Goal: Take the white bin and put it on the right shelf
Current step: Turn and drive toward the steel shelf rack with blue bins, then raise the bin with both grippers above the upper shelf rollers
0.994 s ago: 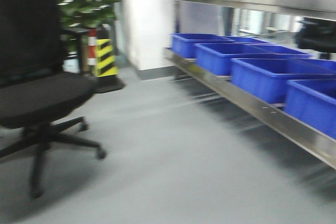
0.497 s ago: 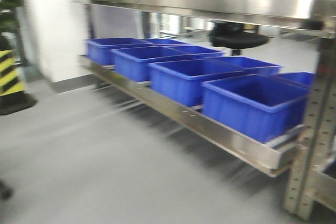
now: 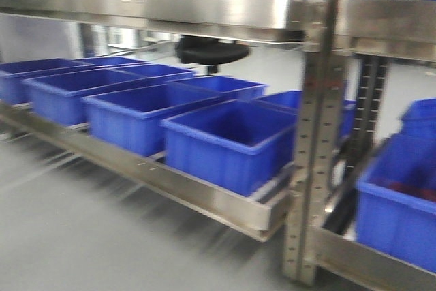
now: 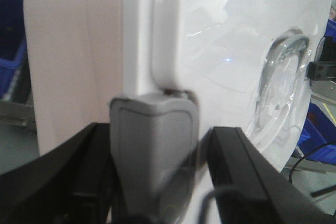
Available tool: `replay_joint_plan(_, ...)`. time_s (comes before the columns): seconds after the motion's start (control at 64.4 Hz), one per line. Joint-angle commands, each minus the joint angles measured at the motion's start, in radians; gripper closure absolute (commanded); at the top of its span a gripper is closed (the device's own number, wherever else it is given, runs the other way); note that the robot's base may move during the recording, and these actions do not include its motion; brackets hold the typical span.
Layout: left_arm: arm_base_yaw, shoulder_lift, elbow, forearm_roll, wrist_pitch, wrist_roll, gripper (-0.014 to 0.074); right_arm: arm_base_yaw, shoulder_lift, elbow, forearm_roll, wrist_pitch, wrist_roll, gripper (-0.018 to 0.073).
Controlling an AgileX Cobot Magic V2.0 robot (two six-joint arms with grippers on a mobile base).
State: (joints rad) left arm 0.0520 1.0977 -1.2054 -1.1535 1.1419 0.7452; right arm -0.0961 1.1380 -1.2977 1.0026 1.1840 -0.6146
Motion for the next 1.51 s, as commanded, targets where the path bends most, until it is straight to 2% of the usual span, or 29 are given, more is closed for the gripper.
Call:
replay_joint_plan(0.0, -0.028, -0.027, -0.033, -0.21, 0.085, 0.007, 0.0356, 0.021, -0.021, -0.028, 0.182, 0.084, -0.015, 0.0167)
replay_joint_plan(1.491, -0.028, -0.025, -0.033, -0.21, 0.085, 0.007, 0.0356, 0.021, -0.021, -0.028, 0.182, 0.084, -0.015, 0.0167)
